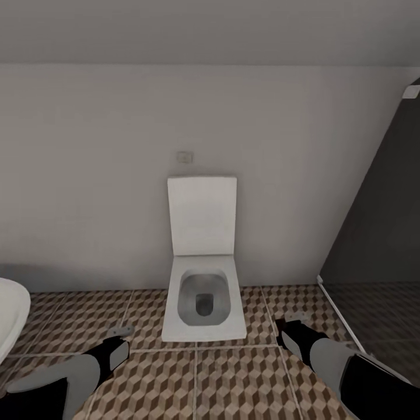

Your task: Take the four mousetraps from the cabinet in the bathroom and place them on the bathroom floor. Make sure all four end up on the same floor surface, and ensure that at least two of them are either under or directly next to the same bathroom sink.

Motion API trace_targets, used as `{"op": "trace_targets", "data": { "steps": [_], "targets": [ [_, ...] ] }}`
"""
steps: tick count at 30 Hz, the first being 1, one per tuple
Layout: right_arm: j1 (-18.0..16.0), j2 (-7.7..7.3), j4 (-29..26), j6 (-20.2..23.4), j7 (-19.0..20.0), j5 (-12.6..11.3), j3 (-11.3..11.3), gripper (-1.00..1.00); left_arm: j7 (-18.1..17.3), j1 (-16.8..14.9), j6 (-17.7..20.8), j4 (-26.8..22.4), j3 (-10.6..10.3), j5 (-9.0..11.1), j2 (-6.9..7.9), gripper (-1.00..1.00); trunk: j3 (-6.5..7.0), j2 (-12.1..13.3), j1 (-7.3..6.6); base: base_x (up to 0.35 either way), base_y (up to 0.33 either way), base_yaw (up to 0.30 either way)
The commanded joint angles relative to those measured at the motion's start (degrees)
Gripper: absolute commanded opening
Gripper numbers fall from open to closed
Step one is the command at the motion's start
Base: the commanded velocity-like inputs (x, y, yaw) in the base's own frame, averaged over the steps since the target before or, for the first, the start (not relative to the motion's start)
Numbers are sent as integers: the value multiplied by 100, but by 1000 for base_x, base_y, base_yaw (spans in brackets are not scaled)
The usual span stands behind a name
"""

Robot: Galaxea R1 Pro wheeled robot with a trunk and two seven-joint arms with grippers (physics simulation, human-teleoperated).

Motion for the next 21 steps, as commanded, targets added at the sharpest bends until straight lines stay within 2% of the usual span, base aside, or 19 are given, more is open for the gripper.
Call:
{"op": "trace_targets", "data": {
  "steps": [1,6,9,21],
  "targets": [
    [-2,-1,-6,17,-17,-60,50,-100,15,-4,36,-4,-50,10,-5,-100,-23,-44,22,0,0,0],
    [0,4,-12,4,-18,-57,51,-100,16,-4,47,-13,-49,5,-38,-100,-113,-245,132,0,0,0],
    [0,7,-13,0,-14,-57,51,-100,19,-4,44,-19,-50,3,-112,-100,-167,-365,198,0,0,0],
    [0,4,-12,1,-12,-57,51,-100,46,-4,37,22,-50,11,-68,-100,-382,-846,461,0,0,0]
  ]
}}
